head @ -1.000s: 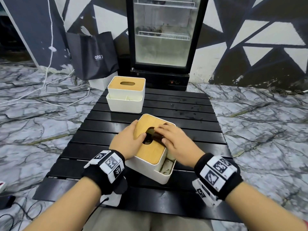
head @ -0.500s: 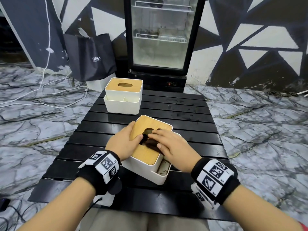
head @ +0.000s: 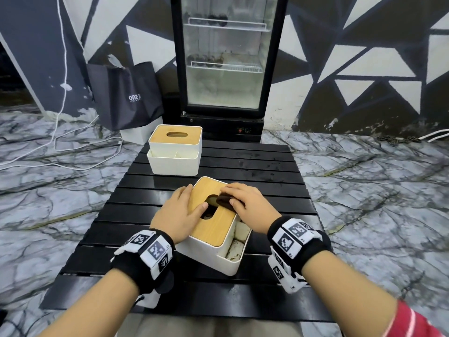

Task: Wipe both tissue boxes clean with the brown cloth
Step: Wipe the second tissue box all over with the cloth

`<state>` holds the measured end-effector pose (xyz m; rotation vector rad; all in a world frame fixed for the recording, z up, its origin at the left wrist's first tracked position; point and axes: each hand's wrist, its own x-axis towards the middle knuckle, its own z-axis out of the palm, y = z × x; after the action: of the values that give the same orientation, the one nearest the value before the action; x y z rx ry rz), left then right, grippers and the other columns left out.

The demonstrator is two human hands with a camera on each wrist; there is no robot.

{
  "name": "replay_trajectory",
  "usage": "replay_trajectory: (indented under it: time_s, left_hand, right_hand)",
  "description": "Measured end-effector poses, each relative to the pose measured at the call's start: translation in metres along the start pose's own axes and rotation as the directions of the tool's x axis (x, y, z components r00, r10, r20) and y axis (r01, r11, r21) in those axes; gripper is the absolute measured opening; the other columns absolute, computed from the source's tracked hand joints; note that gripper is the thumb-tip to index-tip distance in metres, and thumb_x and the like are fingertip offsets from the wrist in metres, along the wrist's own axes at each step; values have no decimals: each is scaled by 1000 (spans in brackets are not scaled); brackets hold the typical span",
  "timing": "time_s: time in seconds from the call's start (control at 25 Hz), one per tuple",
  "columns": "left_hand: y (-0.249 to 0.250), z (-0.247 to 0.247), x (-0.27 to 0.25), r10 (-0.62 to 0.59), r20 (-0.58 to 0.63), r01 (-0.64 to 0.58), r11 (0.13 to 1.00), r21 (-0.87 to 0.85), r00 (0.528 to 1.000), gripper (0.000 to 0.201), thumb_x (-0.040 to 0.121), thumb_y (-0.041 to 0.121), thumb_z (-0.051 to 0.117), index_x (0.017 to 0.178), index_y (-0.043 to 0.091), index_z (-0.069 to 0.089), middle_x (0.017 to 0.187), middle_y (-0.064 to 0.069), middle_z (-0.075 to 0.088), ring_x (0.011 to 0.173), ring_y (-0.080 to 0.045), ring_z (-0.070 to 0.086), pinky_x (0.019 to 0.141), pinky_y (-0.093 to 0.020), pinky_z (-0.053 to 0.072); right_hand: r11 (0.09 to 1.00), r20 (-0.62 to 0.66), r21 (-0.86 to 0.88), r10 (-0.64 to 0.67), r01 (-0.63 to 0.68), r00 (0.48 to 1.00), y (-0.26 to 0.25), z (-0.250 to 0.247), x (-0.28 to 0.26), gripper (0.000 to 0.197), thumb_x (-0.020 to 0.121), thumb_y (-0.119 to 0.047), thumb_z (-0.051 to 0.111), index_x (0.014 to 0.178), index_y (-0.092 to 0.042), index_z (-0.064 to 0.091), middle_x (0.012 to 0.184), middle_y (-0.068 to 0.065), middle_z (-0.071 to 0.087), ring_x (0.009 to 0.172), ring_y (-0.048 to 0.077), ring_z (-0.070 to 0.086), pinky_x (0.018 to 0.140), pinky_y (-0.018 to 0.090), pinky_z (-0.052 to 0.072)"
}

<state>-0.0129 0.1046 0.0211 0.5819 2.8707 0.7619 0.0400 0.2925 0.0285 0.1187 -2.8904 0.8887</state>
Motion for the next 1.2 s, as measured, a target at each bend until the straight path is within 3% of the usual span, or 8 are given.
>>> replay_trajectory:
  time_s: [0.12,0.32,0.44,0.56,0.84,0.96,1.08,1.2]
  left_hand:
    - [8,-3,-17,161,-96,-146,978,146,982,82,77,75,23,141,26,38,146,5,36,133,-17,35,108,-35,27]
    - [13,0,-42,273,54,-278,930,240,961,100,52,83,22,140,37,37,145,16,33,136,-5,27,115,-38,9]
    - [1,-11,-40,252,81,-263,944,200,964,89,61,78,42,140,37,36,146,17,32,136,-4,27,116,-40,5]
    - [-14,-20,-37,189,13,-188,965,180,982,72,77,58,62,140,33,38,147,15,34,136,-6,32,118,-43,5]
    - [-23,-11,-34,169,-50,-165,984,69,984,62,83,44,63,138,22,45,148,8,37,135,-11,35,116,-40,11]
    - [-22,-10,-37,170,-42,-167,984,59,985,61,86,43,61,140,23,42,150,8,32,136,-12,34,115,-39,12]
    - [-22,-10,-42,160,-17,-159,986,42,987,62,88,43,58,143,25,36,154,9,25,138,-13,31,116,-40,13]
    - [-23,-8,-45,171,3,-171,984,57,985,68,87,45,57,146,24,29,156,10,19,139,-14,30,116,-40,15]
  right_hand:
    - [998,-52,0,60,-60,997,-6,3,-4,37,96,-16,37,130,-26,47,139,-6,43,123,24,33,105,27,21]
    - [989,-103,-57,131,-137,986,-11,8,-16,37,96,-20,37,131,-26,46,137,-5,43,114,26,35,100,27,26]
    - [995,-44,-16,98,-99,994,-7,-2,-27,37,96,-18,39,130,-27,47,136,-5,44,115,25,36,99,23,24]
    - [999,7,29,46,-46,999,-1,-9,-44,37,95,-16,41,129,-28,48,136,-7,45,120,20,37,99,19,20]
    - [997,-47,78,20,-16,999,-4,-2,-65,39,94,-14,44,131,-27,47,138,-8,42,122,16,37,99,15,19]
    - [992,-71,124,-6,15,997,-3,-6,-68,38,92,-12,46,128,-24,50,134,-6,47,121,10,40,102,15,22]
    - [986,-198,161,3,30,980,7,-19,-81,35,90,-9,50,123,-20,54,124,-4,55,114,3,46,100,13,28]
    - [994,-182,94,70,-54,981,31,-22,-95,34,90,-8,50,122,-19,55,122,-2,57,114,10,49,101,17,30]
